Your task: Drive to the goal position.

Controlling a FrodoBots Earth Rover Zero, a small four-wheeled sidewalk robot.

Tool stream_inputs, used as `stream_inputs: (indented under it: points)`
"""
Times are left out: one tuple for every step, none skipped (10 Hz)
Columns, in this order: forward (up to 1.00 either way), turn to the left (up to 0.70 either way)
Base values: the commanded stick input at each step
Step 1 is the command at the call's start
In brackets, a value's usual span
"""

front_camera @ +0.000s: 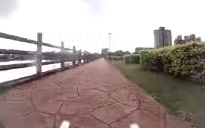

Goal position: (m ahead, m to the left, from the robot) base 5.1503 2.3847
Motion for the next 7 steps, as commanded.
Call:
stream_inputs:
  points:
    - [0.7,0.0]
    - [0.7,0.0]
    - [0.7,0.0]
    - [0.7,0.0]
    - [0.7,0.0]
    - [0.7,0.0]
    - [0.7,0.0]
